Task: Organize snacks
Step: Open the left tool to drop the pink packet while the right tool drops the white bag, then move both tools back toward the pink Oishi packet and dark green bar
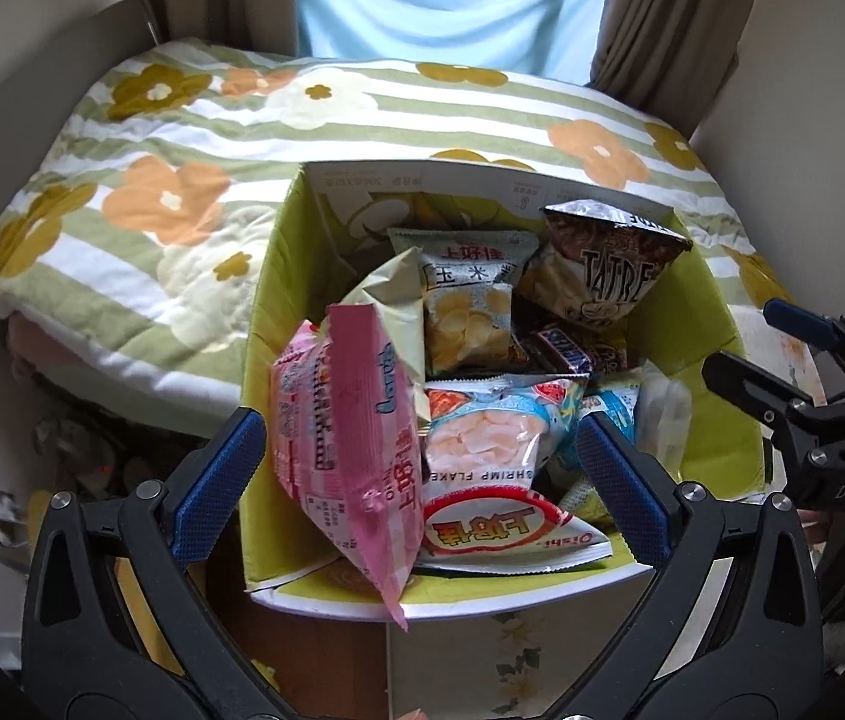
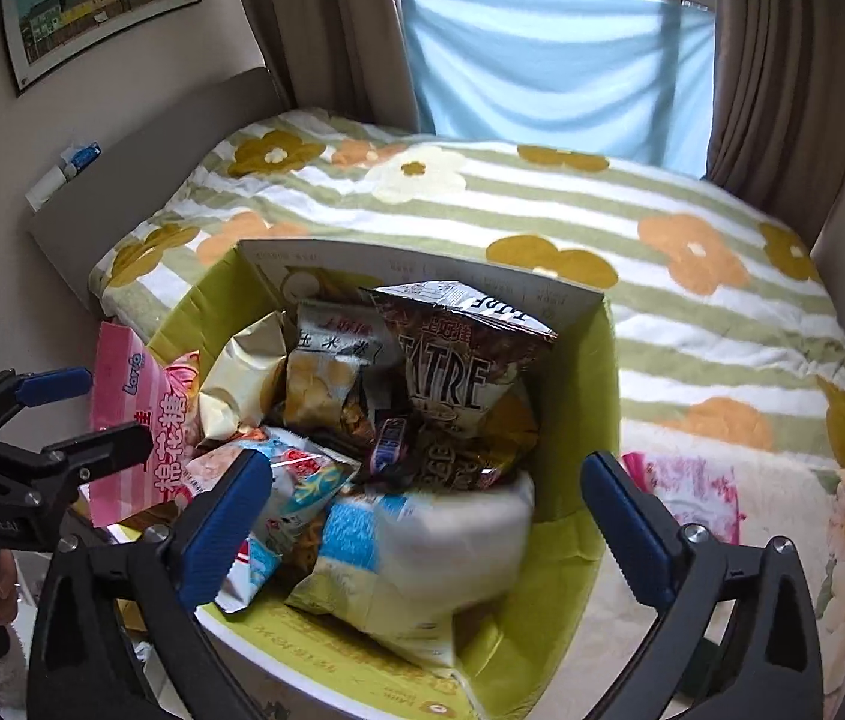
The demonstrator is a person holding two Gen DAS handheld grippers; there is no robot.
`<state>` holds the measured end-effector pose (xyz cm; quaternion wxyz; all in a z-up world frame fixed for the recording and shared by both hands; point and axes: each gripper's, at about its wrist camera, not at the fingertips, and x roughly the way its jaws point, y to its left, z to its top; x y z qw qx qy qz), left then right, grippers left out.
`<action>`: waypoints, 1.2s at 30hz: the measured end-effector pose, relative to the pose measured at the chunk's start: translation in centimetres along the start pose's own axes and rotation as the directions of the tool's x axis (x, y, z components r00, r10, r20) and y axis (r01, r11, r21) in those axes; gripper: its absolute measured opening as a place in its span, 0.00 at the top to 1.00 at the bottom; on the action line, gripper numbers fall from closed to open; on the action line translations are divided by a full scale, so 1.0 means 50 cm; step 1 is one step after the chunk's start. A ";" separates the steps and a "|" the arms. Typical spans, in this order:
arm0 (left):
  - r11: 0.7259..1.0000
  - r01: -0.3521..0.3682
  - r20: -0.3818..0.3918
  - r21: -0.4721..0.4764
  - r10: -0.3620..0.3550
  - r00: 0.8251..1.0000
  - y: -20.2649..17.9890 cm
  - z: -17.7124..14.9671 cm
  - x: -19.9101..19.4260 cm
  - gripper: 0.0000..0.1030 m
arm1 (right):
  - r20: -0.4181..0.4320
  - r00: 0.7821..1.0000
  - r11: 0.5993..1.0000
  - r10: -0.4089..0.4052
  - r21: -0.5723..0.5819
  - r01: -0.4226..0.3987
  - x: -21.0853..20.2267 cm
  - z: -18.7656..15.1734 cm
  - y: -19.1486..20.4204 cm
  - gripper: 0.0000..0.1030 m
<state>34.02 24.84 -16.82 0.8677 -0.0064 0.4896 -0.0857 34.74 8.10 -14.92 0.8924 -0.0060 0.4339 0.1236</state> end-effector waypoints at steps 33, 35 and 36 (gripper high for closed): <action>0.980 0.044 0.076 0.193 -0.060 0.995 -0.323 0.004 -0.073 0.01 | 0.035 0.996 0.997 -0.076 -0.019 0.077 -0.220 -0.144 -0.257 0.00; 0.973 0.064 0.067 0.221 -0.080 0.995 -0.373 0.011 -0.064 0.01 | 0.025 0.997 0.996 -0.079 -0.040 0.080 -0.230 -0.158 -0.284 0.00; 0.969 0.071 0.060 0.238 -0.088 0.994 -0.402 0.016 -0.057 0.01 | 0.015 0.997 0.996 -0.080 -0.046 0.080 -0.233 -0.164 -0.300 0.00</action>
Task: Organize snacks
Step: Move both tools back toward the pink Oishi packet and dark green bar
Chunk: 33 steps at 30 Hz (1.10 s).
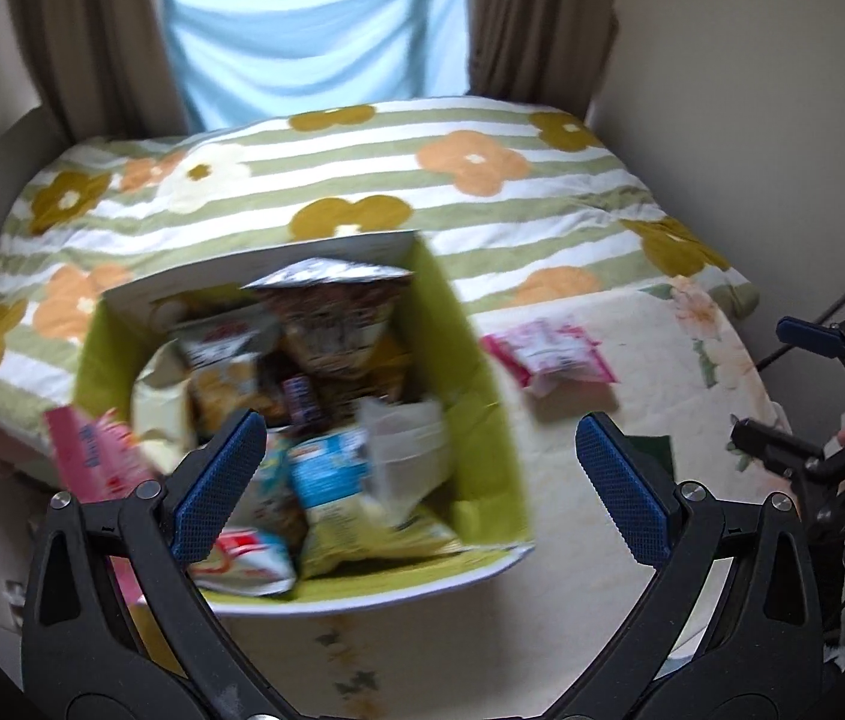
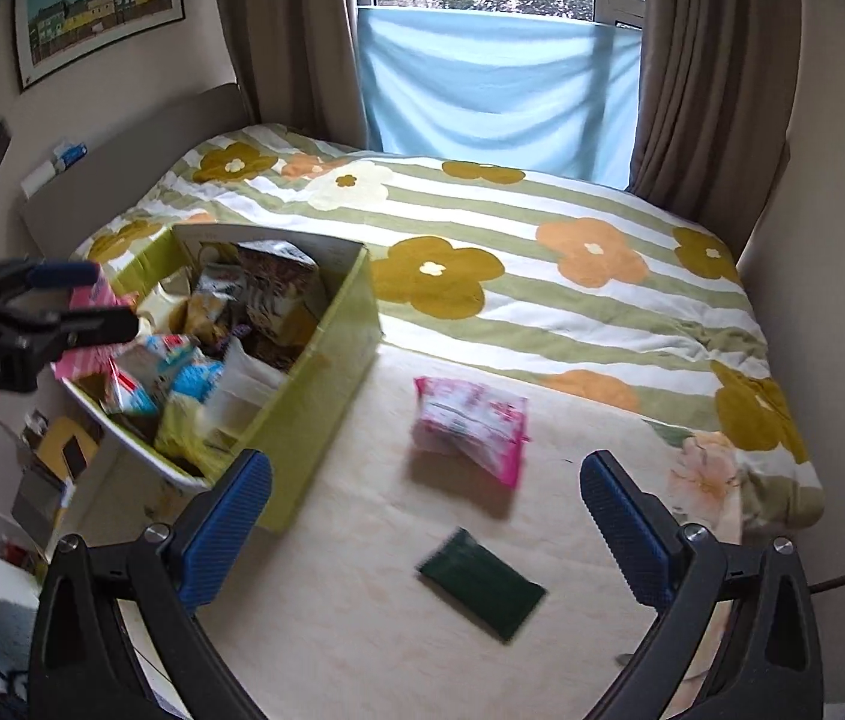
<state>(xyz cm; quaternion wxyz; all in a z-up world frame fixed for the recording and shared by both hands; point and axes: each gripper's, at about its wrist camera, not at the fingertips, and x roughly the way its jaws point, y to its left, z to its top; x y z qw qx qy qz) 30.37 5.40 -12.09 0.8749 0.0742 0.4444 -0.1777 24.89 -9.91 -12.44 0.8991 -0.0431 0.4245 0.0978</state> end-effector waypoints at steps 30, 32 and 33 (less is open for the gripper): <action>0.755 0.272 -0.583 0.597 0.175 0.793 -0.316 0.109 0.533 0.01 | -0.298 0.939 0.970 0.172 -0.118 -0.215 0.225 -0.144 -0.143 0.00; 0.706 0.307 -0.598 0.638 0.203 0.775 -0.331 0.097 0.559 0.01 | -0.317 0.930 0.967 0.184 -0.113 -0.230 0.243 -0.152 -0.140 0.00; 0.676 0.323 -0.601 0.662 0.222 0.768 -0.338 0.087 0.571 0.01 | -0.326 0.925 0.965 0.194 -0.109 -0.240 0.250 -0.155 -0.138 0.00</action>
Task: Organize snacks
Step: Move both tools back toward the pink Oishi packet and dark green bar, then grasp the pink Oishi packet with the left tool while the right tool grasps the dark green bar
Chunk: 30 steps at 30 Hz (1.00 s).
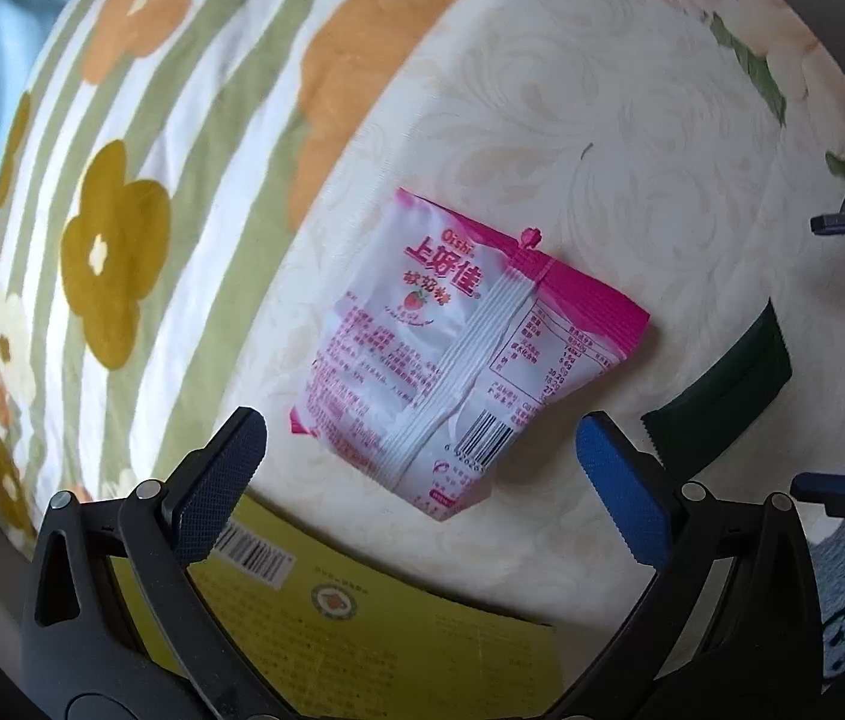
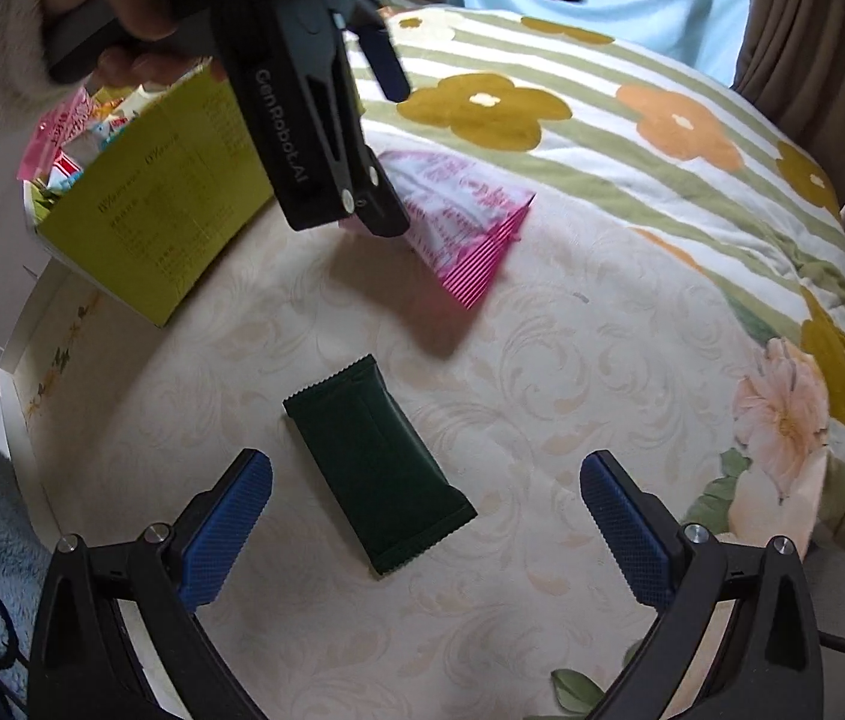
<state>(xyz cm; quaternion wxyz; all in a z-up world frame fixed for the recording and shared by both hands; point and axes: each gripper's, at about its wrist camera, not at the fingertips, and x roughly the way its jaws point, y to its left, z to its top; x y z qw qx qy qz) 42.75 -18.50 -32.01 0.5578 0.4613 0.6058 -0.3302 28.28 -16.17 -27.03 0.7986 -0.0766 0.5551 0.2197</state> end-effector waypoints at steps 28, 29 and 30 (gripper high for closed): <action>0.987 0.017 -0.039 0.161 -0.011 0.999 -0.030 0.027 0.043 0.38 | -0.047 0.999 0.951 0.012 -0.308 -0.026 0.091 -0.001 0.064 0.22; 0.986 0.013 -0.036 0.165 -0.007 0.999 -0.032 0.026 0.041 0.39 | -0.044 0.999 0.947 -0.004 -0.322 -0.010 0.090 -0.002 0.065 0.29; 0.986 0.008 -0.030 0.167 -0.003 1.000 -0.034 0.026 0.038 0.42 | -0.043 0.999 0.942 -0.013 -0.335 -0.002 0.089 -0.002 0.065 0.34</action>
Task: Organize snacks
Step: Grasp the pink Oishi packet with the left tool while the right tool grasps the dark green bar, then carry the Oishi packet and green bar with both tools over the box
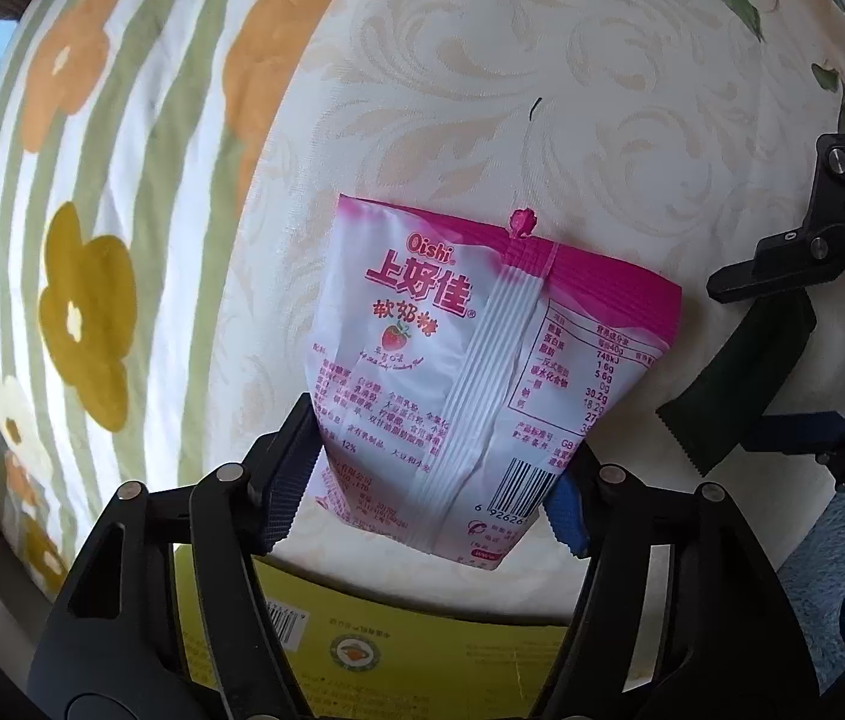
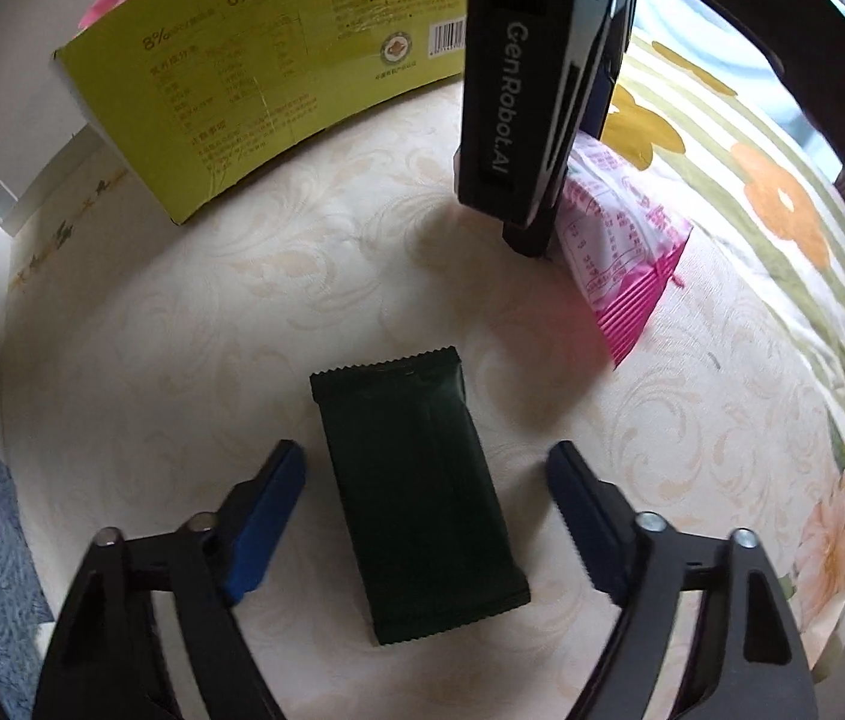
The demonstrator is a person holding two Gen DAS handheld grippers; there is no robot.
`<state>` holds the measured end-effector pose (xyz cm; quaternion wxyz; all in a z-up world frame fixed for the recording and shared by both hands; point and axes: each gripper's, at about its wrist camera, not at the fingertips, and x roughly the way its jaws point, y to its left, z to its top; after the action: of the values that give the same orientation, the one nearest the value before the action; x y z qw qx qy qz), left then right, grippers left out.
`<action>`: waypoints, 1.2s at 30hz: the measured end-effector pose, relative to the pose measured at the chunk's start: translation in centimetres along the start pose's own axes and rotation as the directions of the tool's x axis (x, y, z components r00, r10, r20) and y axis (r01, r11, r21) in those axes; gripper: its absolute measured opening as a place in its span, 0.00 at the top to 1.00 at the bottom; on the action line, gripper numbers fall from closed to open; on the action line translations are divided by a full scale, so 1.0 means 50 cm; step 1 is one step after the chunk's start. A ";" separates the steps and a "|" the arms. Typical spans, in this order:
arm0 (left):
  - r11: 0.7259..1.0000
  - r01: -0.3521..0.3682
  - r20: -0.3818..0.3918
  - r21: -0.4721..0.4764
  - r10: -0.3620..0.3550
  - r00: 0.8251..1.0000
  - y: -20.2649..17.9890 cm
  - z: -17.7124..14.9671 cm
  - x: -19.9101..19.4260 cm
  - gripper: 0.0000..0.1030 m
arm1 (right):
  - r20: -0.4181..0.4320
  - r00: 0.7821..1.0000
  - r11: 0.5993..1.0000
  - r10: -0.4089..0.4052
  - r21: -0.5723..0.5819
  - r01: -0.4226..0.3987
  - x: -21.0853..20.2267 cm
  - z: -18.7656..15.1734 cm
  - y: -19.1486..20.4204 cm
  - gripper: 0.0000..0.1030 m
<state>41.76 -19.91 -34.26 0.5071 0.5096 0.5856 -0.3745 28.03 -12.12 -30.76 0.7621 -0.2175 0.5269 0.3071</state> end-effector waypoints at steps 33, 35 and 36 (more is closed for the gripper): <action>0.929 -0.038 0.266 -0.368 0.144 0.953 -0.020 -0.163 -0.312 0.52 | 0.183 0.980 0.985 -0.082 0.162 0.052 -0.251 0.038 -0.034 0.61; 0.907 -0.036 0.279 -0.421 0.167 0.946 -0.016 -0.204 -0.337 0.52 | 0.207 0.975 0.988 -0.082 0.144 0.053 -0.273 0.052 -0.028 0.61; 0.894 -0.031 0.283 -0.447 0.175 0.943 -0.013 -0.224 -0.345 0.52 | 0.220 0.972 0.990 -0.078 0.135 0.049 -0.285 0.063 -0.027 0.61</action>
<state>38.17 -13.07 -15.18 0.7146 0.3471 0.5377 -0.2825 27.42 -14.41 -16.32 0.8387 -0.1485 0.4486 0.2707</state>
